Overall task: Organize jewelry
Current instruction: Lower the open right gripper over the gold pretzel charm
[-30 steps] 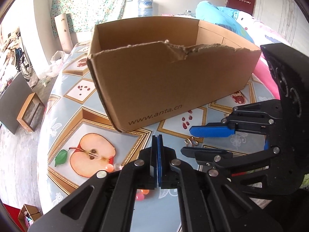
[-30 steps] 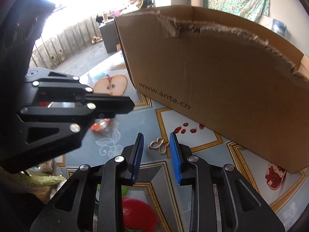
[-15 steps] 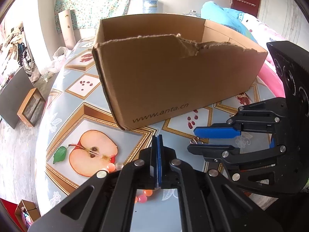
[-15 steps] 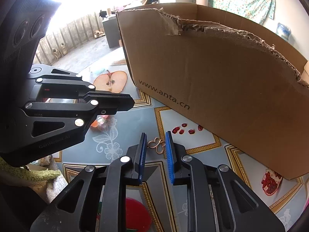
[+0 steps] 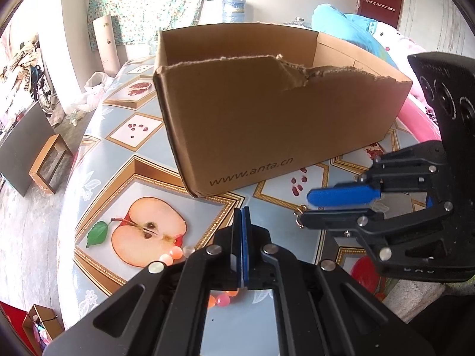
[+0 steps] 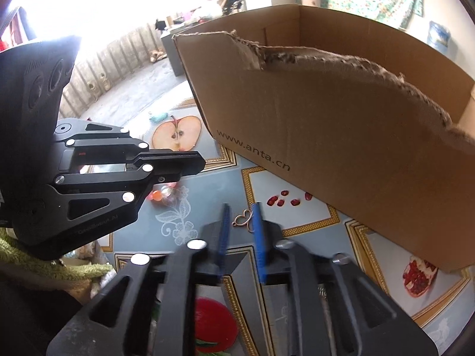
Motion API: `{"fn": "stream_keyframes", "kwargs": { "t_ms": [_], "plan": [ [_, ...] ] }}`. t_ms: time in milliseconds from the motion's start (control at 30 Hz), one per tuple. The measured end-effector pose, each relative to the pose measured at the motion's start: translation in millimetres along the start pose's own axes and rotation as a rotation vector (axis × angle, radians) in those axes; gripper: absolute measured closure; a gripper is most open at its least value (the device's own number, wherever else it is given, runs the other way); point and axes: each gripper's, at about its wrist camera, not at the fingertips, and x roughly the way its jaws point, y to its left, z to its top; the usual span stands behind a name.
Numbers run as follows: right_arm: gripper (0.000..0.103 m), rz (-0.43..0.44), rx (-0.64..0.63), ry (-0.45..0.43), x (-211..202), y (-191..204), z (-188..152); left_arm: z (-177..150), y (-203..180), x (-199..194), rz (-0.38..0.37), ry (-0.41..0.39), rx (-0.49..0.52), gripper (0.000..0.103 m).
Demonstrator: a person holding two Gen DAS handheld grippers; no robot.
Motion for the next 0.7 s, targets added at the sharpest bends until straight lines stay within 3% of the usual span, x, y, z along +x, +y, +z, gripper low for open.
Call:
{"fn": "stream_keyframes", "kwargs": {
  "t_ms": [200, 700],
  "plan": [
    [0.083, 0.001, -0.076, 0.08, 12.9, -0.7, 4.9, -2.2, -0.8, -4.6, 0.004, -0.019, -0.012, 0.103],
    [0.076, -0.011, -0.201, 0.172, 18.3, 11.9, 15.5, -9.2, 10.7, -13.2, -0.003, -0.041, -0.043, 0.103]
  ]
}}
